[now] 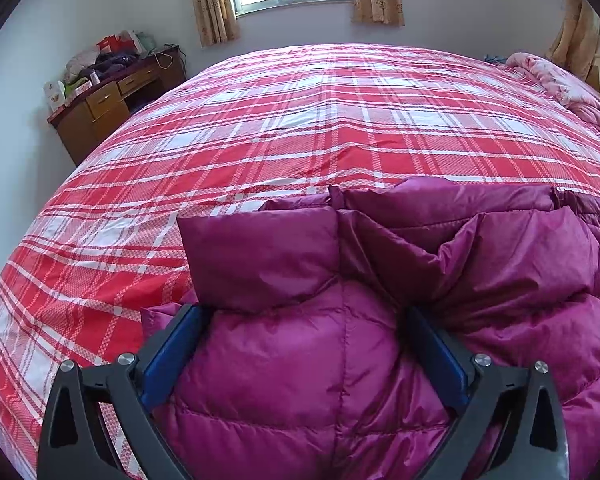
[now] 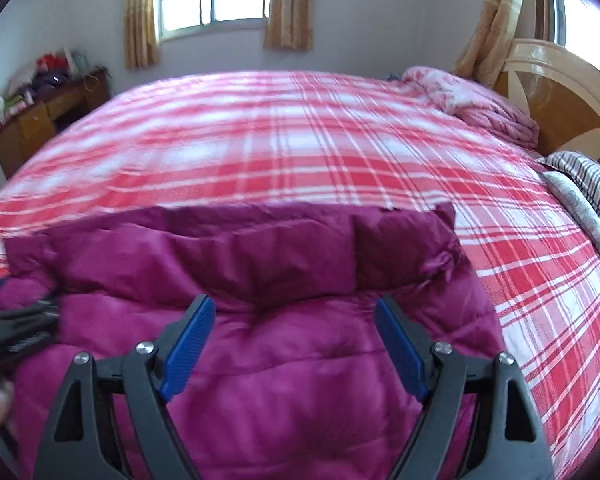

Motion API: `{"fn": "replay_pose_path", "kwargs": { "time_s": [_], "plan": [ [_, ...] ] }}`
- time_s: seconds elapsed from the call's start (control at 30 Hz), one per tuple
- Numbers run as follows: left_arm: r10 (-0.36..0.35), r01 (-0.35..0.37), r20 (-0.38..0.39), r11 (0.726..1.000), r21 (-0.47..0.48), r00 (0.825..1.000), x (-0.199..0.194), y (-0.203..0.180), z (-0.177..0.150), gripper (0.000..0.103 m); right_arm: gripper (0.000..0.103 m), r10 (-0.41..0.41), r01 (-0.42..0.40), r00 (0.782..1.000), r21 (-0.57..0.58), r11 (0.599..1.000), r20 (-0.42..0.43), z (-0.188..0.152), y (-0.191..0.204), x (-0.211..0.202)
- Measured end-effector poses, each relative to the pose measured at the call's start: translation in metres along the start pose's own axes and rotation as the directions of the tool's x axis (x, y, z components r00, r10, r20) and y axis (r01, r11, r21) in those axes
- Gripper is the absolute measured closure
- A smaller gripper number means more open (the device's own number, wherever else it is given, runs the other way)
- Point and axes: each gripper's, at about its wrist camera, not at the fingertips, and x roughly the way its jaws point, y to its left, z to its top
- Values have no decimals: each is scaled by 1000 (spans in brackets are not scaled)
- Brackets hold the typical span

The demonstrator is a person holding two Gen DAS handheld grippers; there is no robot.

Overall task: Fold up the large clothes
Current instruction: 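Open both grippers and press the folded jacket down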

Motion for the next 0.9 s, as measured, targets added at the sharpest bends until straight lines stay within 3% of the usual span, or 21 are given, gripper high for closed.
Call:
{"fn": "replay_pose_path", "kwargs": {
  "time_s": [0.07,0.33,0.57,0.7,0.9],
  "plan": [
    [-2,2,1,1000,-2,1000,0,1,0,1,18,37,-37,999,-18,999,-8,-3,15,0],
    [-16,15,-10,1000,-17,1000,-6,3,1,1,14,19,-21,997,-32,999,-81,-14,19,35],
    [-80,82,48,996,-30,996,-54,3,-17,1,13,9,-13,995,-37,999,-100,-15,23,36],
    [-48,47,33,998,32,998,-45,-10,-28,1,12,2,-7,995,-42,999,-104,-15,23,36],
    [-71,72,28,997,-9,997,-35,-5,-30,1,10,-22,15,992,-53,998,-126,-13,24,42]
  ]
}}
